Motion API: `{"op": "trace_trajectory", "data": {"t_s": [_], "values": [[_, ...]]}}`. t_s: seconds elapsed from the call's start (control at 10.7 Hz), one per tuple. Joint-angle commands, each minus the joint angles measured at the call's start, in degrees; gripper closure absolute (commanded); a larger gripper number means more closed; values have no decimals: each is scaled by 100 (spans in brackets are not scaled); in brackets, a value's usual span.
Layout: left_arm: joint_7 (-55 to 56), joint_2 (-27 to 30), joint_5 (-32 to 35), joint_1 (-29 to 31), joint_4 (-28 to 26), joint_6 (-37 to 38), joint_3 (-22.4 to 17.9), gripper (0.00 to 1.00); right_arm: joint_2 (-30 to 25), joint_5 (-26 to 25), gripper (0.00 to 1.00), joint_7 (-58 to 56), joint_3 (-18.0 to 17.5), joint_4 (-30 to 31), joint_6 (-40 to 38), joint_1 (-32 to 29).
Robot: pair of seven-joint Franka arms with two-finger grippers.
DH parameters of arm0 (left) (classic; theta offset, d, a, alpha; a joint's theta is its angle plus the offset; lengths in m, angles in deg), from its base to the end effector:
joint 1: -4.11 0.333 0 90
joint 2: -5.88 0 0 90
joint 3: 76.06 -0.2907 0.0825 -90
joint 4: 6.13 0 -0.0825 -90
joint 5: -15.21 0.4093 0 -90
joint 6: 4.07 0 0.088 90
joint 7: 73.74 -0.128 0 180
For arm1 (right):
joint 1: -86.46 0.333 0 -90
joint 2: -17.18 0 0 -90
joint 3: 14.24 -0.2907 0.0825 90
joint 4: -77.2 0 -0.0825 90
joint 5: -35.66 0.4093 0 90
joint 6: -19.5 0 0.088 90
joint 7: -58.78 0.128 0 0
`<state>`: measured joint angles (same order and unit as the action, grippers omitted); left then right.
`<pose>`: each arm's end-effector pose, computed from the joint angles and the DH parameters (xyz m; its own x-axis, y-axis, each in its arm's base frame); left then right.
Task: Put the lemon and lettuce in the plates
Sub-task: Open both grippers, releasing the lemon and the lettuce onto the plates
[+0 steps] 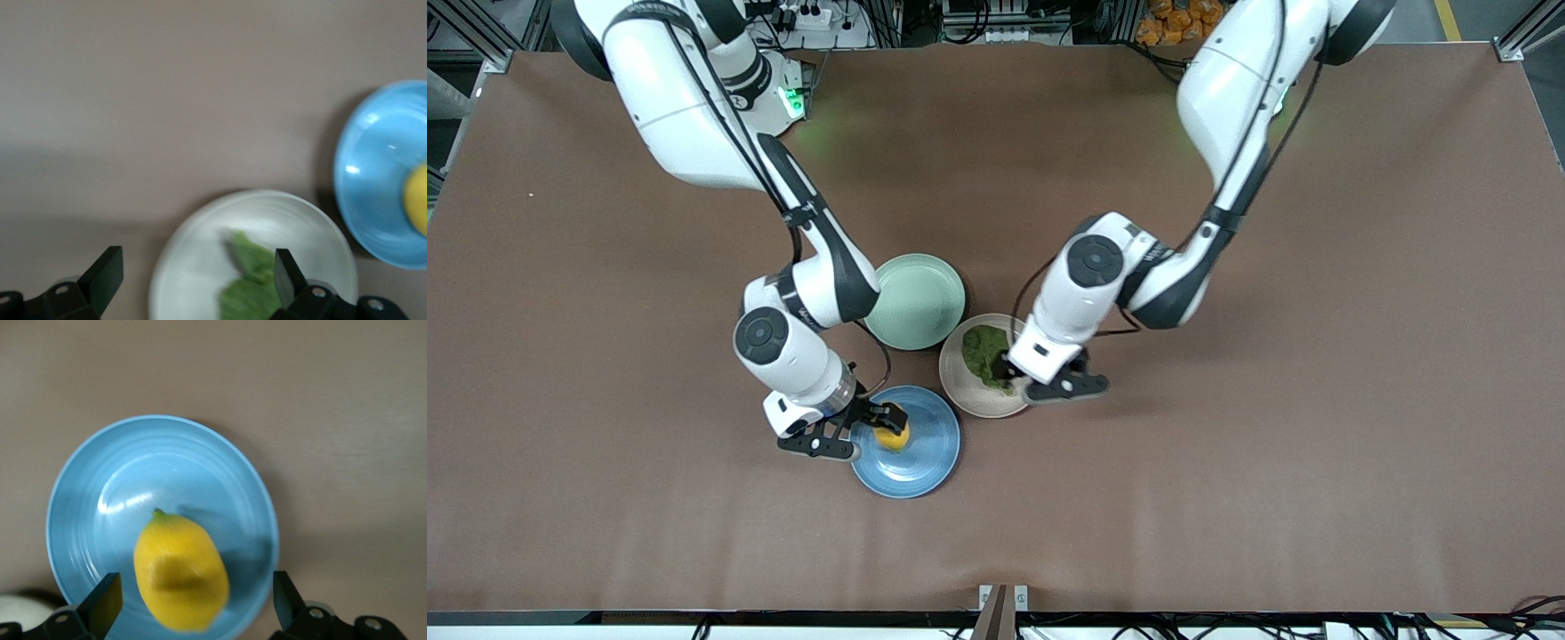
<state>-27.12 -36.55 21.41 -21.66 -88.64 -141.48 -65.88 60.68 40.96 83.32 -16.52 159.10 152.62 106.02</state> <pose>0.6245 -0.4231 0.2257 0.9736 0.1845 0.1347 0.1579 -0.9697 0.1864 0.6930 0.2761 0.2028 0.9894 -0.1236 0.0762 -0.1114 -0.9828 -0.1475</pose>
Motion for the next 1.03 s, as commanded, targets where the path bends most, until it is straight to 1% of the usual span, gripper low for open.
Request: {"op": "trace_trajectory", "data": {"t_s": [0.0, 0.28, 0.38, 0.47, 0.56, 0.75, 0.94], "values": [[-486, 638, 171, 527, -133, 906, 46, 0, -288, -266, 0, -614, -53, -350, -1301, -284], [-540, 1025, 171, 931, -195, 1697, 46, 0, -771, -267, 0, -1519, -70, -342, -2164, -776], [-610, 1192, 171, 1081, -273, 2048, 54, 0, -895, -258, 0, -1765, -70, -342, -2472, -934], [-732, 1333, 162, 1248, -431, 2243, 89, 0, -1026, -249, 0, -1889, -70, -342, -2788, -1066], [-847, 1578, 162, 1475, -850, 2288, 142, 0, -1141, -249, 0, -1908, -70, -342, -3035, -1189], [-1312, 2228, 74, 1714, -1781, 2298, 134, 0, -1378, -267, 0, -1934, -70, -342, -3448, -1401], [-1699, 2773, -249, 1864, -2547, 2298, 47, 0, -1607, -276, 0, -1935, -62, -342, -3809, -1655]]}}
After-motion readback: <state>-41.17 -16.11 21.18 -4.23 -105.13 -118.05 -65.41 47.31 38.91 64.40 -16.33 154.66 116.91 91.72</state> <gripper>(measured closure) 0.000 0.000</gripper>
